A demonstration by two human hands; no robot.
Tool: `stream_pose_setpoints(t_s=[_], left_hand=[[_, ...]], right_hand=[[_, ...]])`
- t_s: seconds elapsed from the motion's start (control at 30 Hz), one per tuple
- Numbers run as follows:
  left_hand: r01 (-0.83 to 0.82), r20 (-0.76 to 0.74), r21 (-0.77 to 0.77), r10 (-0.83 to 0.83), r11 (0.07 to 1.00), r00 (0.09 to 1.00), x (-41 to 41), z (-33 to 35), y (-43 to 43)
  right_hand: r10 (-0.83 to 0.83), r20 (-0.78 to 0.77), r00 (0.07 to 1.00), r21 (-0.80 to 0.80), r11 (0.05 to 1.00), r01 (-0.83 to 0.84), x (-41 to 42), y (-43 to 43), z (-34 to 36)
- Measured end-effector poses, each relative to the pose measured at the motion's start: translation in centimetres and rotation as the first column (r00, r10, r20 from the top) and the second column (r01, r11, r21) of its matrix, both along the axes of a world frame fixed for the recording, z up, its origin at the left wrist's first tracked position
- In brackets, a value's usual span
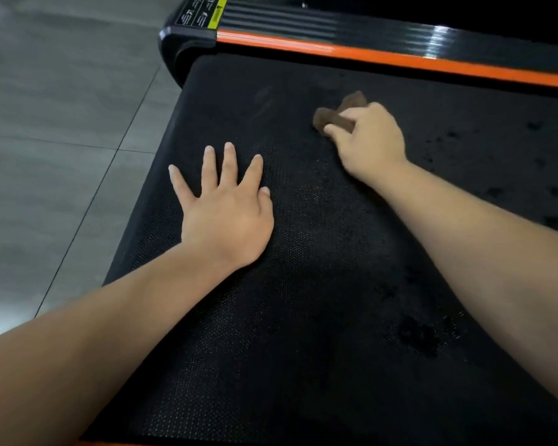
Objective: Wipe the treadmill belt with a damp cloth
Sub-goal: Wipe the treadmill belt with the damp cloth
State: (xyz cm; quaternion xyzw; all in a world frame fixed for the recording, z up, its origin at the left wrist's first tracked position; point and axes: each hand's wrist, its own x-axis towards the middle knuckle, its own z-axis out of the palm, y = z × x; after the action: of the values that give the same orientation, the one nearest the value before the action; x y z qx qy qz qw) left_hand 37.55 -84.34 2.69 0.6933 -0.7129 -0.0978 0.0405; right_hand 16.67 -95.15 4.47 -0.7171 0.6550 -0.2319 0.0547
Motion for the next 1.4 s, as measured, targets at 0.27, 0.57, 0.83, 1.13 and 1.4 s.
stream_pose_setpoints(t_s=[0.27, 0.57, 0.83, 1.13, 1.4], left_hand=[[0.016, 0.012, 0.03, -0.016, 0.999, 1.0, -0.7, 0.7, -3.5], [-0.006, 0.083, -0.04, 0.01, 0.999, 0.996, -1.3, -0.6, -4.2], [-0.002, 0.089, -0.047, 0.006, 0.999, 0.996, -1.4, -0.8, -4.2], [0.007, 0.077, -0.052, -0.003, 0.999, 0.997, -1.5, -0.7, -4.1], [0.014, 0.076, -0.059, -0.009, 0.998, 0.997, -1.4, -0.6, -3.9]], right_hand=[[0.151, -0.059, 0.987, -0.027, 0.988, -0.153, -0.3, -0.5, 0.5], [0.307, -0.058, 0.95, 0.009, 0.952, -0.307, 0.0, 0.3, -0.1], [0.244, 0.039, 0.969, 0.014, 0.97, -0.245, 1.3, -3.1, -1.0], [-0.007, 0.045, 0.999, -0.013, 1.0, 0.008, 1.6, -9.9, -0.6], [-0.049, 0.013, 0.999, -0.039, 0.998, 0.049, 1.2, -12.8, 0.3]])
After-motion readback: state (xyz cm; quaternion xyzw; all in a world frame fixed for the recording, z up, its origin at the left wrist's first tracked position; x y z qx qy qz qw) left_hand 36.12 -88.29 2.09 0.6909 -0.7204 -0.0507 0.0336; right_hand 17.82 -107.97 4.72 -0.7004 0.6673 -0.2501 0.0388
